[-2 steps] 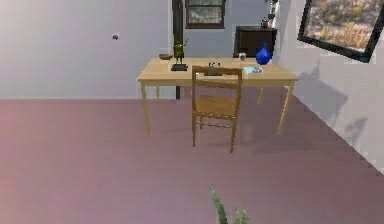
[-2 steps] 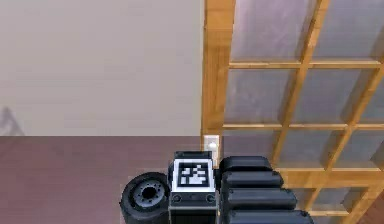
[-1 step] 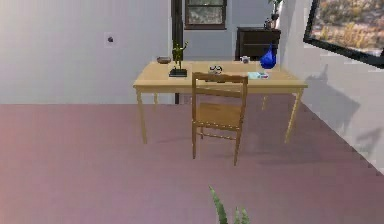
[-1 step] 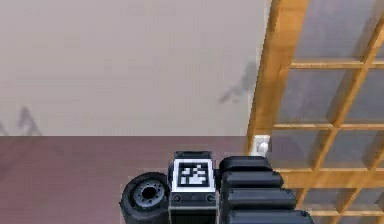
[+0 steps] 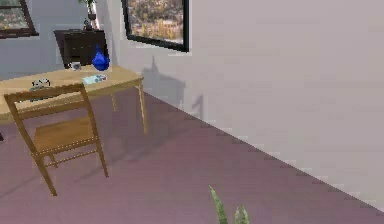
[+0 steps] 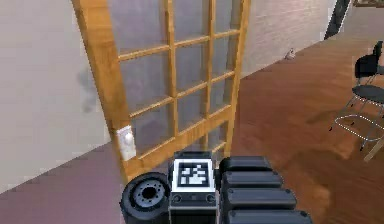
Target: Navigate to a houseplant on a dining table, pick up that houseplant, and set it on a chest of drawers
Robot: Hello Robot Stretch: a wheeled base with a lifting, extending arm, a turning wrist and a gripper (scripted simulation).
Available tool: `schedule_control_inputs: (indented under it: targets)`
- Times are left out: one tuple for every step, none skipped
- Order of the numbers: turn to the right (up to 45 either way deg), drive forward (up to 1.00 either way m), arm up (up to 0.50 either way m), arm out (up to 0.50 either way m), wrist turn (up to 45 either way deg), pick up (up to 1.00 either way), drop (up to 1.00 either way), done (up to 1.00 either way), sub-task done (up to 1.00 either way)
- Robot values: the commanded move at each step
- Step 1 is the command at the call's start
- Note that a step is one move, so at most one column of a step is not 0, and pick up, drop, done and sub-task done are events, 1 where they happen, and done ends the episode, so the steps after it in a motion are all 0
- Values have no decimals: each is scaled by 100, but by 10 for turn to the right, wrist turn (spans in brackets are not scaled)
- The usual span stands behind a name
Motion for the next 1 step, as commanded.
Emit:
schedule_control_inputs:
  targets:
    - [0,100,0,0,0,0,0,0,0]
